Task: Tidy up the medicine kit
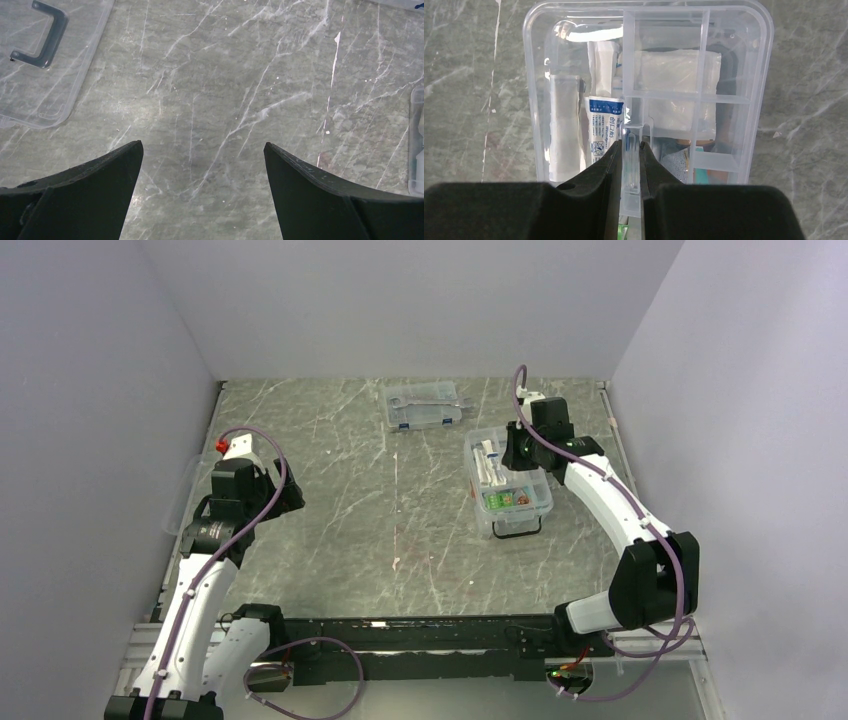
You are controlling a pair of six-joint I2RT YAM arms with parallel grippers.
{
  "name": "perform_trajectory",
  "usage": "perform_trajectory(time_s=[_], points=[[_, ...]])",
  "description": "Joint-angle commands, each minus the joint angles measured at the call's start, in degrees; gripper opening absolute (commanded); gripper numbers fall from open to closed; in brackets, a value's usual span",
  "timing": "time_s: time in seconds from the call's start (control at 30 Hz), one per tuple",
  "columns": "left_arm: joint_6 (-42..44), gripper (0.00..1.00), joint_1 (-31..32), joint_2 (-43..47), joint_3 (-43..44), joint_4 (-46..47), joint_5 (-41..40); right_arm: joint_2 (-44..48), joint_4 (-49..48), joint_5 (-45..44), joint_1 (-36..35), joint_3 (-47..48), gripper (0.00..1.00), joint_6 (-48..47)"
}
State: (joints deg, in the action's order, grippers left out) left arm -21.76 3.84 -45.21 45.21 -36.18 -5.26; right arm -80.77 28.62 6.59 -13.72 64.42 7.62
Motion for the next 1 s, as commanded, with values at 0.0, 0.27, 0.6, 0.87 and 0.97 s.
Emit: perform_trajectory(time_s=[0.0, 0.27, 0.6, 0.87, 0.97], points=[[0.1, 0.99, 0.1, 0.4, -0.1, 2.4, 1.0, 0.3, -2.3, 3.2, -0.1, -1.7, 0.0, 1.6], [0.1, 0.99, 0.2, 0.3, -0.1, 2.4, 1.1, 1.4, -2.1, 2.6, -0.2, -4.9, 0.0, 1.5], [0.1, 0.98, 0.1, 0.6, -0.1, 2.3, 0.9, 0.7, -0.1, 2.1, -0.5, -5.9, 0.0, 1.9], [0.1, 0.99, 0.1, 0.6, 0.0, 2.4, 1.0, 2.1, 3.3, 1.8, -1.1, -2.6, 0.0, 1.5], [0.1, 0.99, 0.2, 0.7, -0.1, 2.3, 0.9, 2.0, 4.4, 1.8, -1.4, -1.8, 0.0, 1.3]])
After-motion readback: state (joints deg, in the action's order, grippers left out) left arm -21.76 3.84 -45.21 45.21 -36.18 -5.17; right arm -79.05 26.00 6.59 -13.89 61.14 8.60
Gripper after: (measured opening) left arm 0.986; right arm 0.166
